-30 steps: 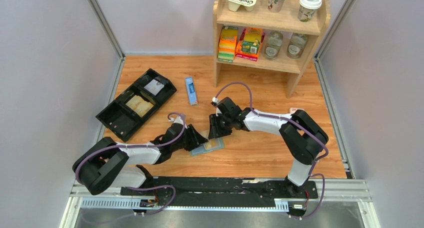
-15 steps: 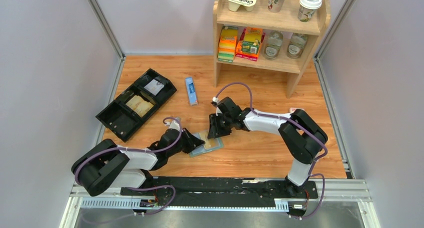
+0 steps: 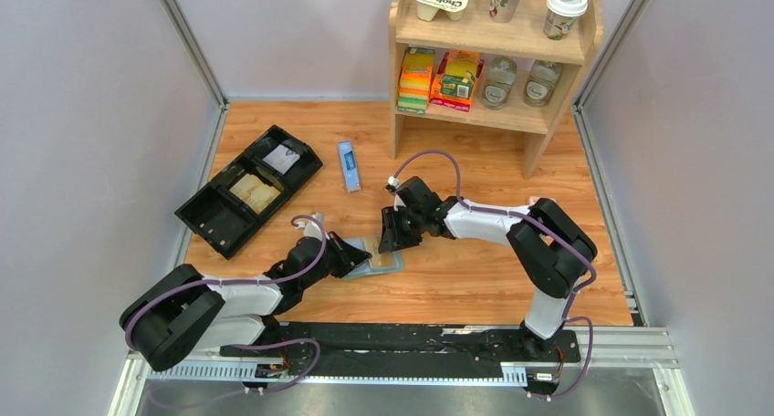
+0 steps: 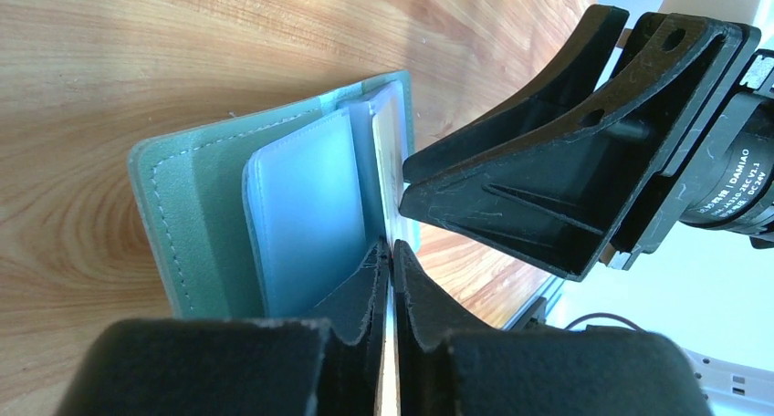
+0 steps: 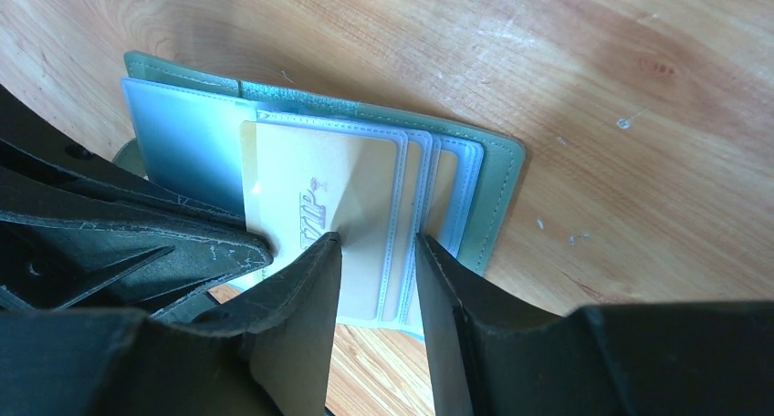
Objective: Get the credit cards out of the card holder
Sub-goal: Remove the credit card from the card holder.
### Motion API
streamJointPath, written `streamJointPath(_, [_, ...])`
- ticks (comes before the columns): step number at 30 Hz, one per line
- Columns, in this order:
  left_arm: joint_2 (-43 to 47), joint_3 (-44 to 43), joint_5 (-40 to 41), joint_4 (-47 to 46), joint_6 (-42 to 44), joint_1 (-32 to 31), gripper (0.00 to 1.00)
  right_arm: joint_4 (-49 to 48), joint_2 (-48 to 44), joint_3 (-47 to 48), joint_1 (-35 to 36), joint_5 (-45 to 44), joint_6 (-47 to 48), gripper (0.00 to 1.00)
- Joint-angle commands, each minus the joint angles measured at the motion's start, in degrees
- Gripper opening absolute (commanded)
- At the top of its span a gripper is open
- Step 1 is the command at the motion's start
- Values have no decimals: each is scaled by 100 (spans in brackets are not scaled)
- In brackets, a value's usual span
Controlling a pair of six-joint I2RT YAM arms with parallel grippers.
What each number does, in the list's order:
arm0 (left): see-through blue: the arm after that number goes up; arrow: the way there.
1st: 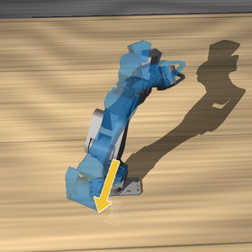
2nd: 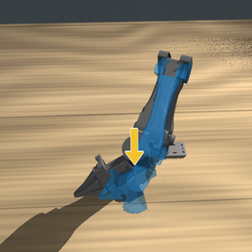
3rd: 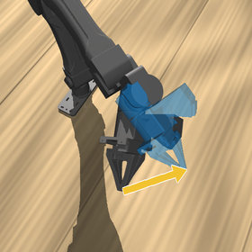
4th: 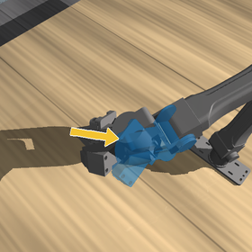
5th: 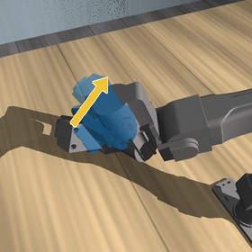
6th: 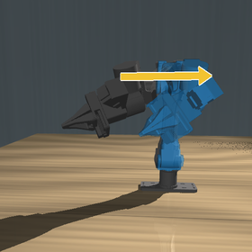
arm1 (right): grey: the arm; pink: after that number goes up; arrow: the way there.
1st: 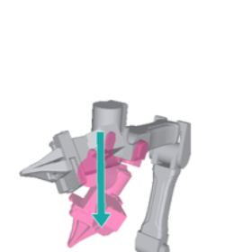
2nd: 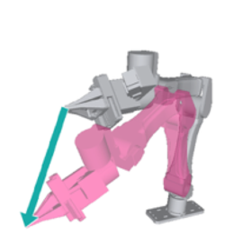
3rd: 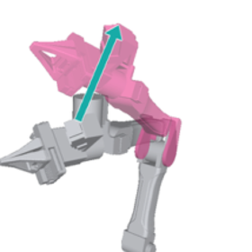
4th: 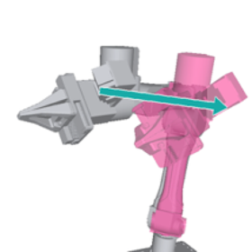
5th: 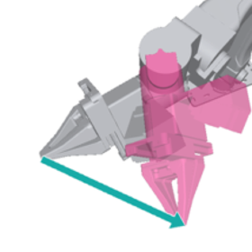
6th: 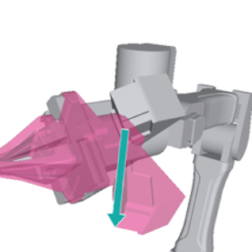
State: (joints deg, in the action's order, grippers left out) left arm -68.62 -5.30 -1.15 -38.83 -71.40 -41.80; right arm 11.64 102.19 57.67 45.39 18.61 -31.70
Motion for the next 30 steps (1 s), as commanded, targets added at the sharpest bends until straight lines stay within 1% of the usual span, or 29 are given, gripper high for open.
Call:
streamJointPath(1, [16, -94, -26, -854, -111, 14, 11, 128, 248, -98, 67, -59, 15, 42])
streamJointPath(3, [-55, -77, -43, -968, -138, 14, 11, 119, 257, -98, 67, -59, 15, 42])
streamJointPath(7, [-29, 11, 53, -995, -243, 14, 1, 128, 275, -116, 67, -103, 15, 42])
streamJointPath(9, [76, 108, 97, -846, -322, 14, 0, 163, 310, -116, 67, -156, 6, 42])
streamJointPath(10, [216, 169, 262, -646, -357, 14, 0, 198, 345, -107, 67, -191, -2, 41])
streamJointPath(11, [287, 196, 290, -548, -357, 14, 0, 233, 371, -81, 58, -209, -3, 40])
streamJointPath(18, [1297, 319, 536, 1076, -427, 14, 0, 374, 714, -28, -30, -262, -99, 35])
streamJointPath(21, [1736, 442, 668, 1526, -524, 14, 0, 427, 785, 7, -47, -297, -99, 34])
streamJointPath(24, [2027, 477, 712, 2201, -612, 14, 0, 453, 785, 16, -65, -323, -82, 33])
streamJointPath(30, [2546, 706, 774, 2854, -691, 14, 0, 524, 706, 60, -109, -367, -11, 33])
